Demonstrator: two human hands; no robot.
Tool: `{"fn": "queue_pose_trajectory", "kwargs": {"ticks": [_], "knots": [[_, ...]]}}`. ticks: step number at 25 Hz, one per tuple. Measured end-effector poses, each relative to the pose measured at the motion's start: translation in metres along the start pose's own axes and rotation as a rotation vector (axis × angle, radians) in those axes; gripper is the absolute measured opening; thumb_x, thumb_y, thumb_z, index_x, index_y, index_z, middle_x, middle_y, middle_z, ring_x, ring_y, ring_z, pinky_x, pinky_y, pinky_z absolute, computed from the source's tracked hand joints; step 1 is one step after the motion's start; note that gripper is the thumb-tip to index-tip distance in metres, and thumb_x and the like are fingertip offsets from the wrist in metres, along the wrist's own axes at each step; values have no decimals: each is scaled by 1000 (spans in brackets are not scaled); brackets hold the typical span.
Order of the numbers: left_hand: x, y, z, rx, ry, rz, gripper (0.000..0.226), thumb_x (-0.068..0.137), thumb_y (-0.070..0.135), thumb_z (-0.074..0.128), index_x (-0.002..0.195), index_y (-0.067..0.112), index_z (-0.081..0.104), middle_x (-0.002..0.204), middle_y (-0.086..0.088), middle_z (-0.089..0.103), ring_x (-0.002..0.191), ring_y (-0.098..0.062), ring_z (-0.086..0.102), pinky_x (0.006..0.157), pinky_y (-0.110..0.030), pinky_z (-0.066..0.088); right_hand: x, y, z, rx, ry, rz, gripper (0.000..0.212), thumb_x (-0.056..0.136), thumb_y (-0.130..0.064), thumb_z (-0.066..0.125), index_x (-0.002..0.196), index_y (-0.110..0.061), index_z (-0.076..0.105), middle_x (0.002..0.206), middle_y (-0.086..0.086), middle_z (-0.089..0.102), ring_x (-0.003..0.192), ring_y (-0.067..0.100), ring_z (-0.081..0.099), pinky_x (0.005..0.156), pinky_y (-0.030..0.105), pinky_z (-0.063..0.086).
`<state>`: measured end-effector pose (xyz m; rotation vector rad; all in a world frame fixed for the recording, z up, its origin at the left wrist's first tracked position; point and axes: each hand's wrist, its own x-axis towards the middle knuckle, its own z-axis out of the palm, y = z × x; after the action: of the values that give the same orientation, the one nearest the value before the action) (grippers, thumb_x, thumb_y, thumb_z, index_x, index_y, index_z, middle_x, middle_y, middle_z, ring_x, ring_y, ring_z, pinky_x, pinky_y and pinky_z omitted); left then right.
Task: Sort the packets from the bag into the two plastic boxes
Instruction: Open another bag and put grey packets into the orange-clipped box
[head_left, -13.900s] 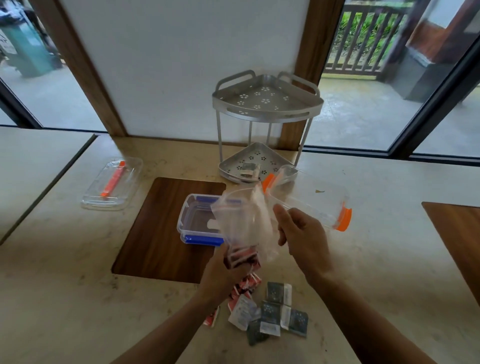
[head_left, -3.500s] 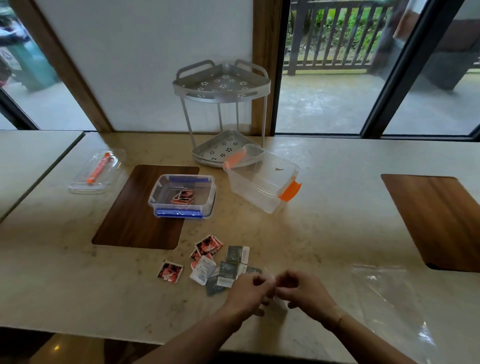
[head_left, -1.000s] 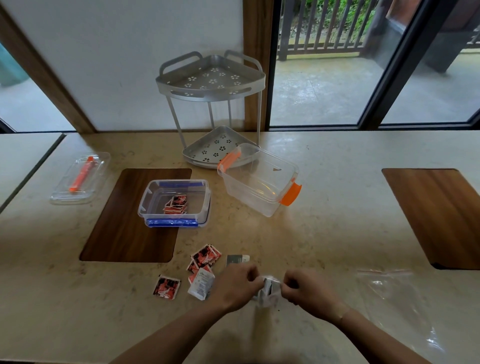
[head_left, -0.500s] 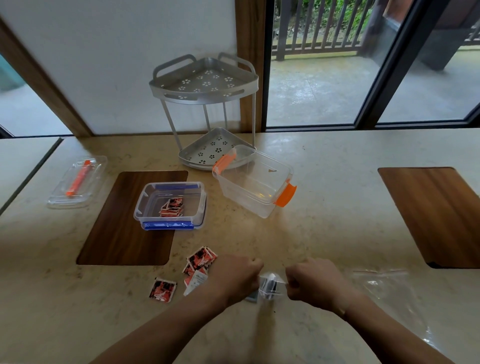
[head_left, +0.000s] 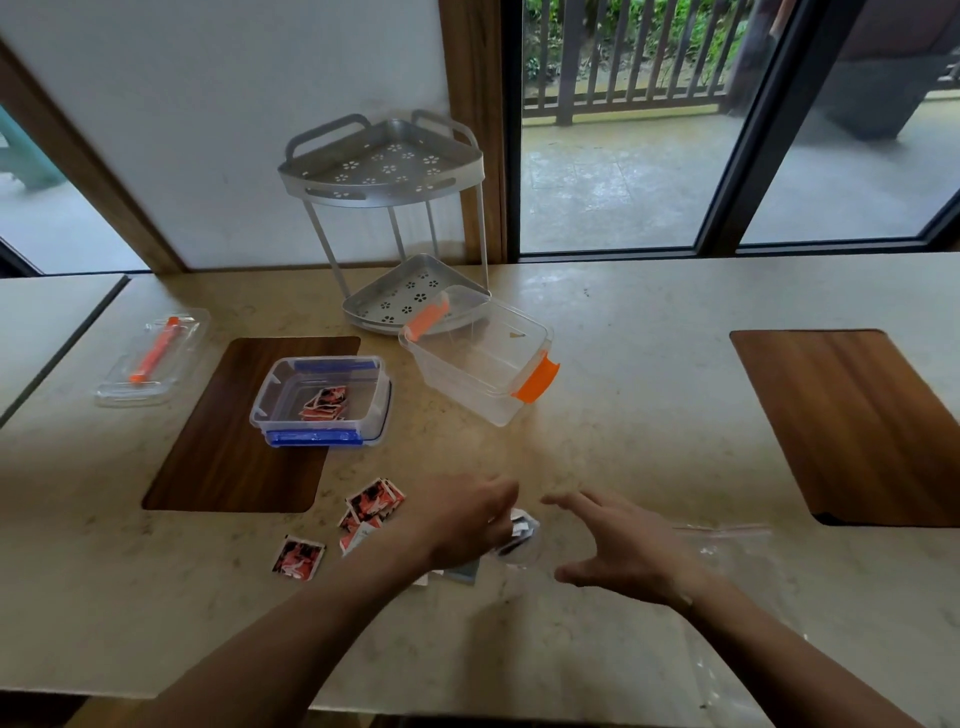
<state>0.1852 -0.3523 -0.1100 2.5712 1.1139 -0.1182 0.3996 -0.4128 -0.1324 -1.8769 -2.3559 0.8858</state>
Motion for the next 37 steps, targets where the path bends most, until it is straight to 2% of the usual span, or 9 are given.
{"fn": "queue_pose_trajectory", "kwargs": {"ticks": [3, 9, 16, 20, 22, 25, 28, 33, 37], "knots": [[-3, 1, -14, -29, -6, 45, 15, 98, 28, 44, 102, 17, 53, 90, -1, 61, 74, -19, 56, 69, -34, 52, 15, -2, 8, 35, -2, -37, 82, 76, -52, 71, 144, -44, 25, 148, -11, 40, 131, 14, 41, 103, 34, 43], [-6, -10, -36, -134, 66, 30, 17, 99, 28, 45, 108, 17, 55, 100, -2, 62, 83, -15, 57, 75, -29, 52, 36, -15, 9, 244, 133, -92, 25, 83, -46, 63, 105, -36, 64, 102, -14, 70, 91, 3, 62, 80, 36, 54], [3, -60, -37, -466, 244, -79, 22, 100, 38, 41, 116, 27, 51, 113, 5, 60, 97, -7, 58, 84, -30, 54, 67, -36, -3, 375, 133, -25, 24, 91, -35, 59, 113, -30, 65, 104, -10, 69, 88, 4, 64, 82, 28, 56], [-2, -97, -23, -514, 348, -122, 33, 100, 33, 45, 132, 34, 40, 130, 5, 56, 95, 3, 57, 74, -11, 48, 93, -44, -16, 409, 191, 42, 24, 91, -31, 60, 114, -27, 64, 102, -10, 68, 84, 3, 64, 74, 19, 54], [-3, -116, -15, -407, 359, -16, 51, 96, 32, 52, 137, 47, 26, 138, 5, 48, 93, 3, 56, 69, -10, 50, 109, -51, -24, 485, 223, 85, 20, 91, -31, 61, 110, -26, 66, 96, -12, 68, 79, -1, 64, 67, 15, 51], [5, -144, -3, -281, 382, 113, 82, 87, 40, 57, 143, 54, -2, 157, 1, 14, 114, -14, 54, 74, -24, 56, 136, -60, -37, 659, 249, 177, 19, 91, -31, 60, 107, -22, 67, 95, -6, 70, 81, 8, 66, 68, 21, 53], [22, -166, 2, -204, 413, 188, 84, 87, 37, 63, 145, 51, 4, 158, -5, 5, 117, -16, 53, 80, -22, 51, 163, -66, -44, 811, 197, 288, 22, 92, -33, 59, 105, -16, 66, 94, -1, 71, 81, 14, 68, 68, 23, 55], [56, -196, -9, -79, 502, 319, 52, 87, 27, 66, 130, 25, 38, 140, -11, 34, 102, -19, 62, 68, -24, 57, 206, -76, -54, 1034, 123, 430, 25, 93, -31, 59, 102, -11, 69, 87, 6, 71, 68, 14, 65, 67, 26, 56], [76, -213, -18, 58, 585, 392, 43, 87, 23, 63, 126, 18, 46, 124, -11, 57, 96, -19, 64, 66, -26, 56, 228, -77, -66, 1103, 136, 515, 27, 92, -31, 60, 107, -9, 66, 85, 8, 69, 65, 15, 64, 68, 35, 58]]}}
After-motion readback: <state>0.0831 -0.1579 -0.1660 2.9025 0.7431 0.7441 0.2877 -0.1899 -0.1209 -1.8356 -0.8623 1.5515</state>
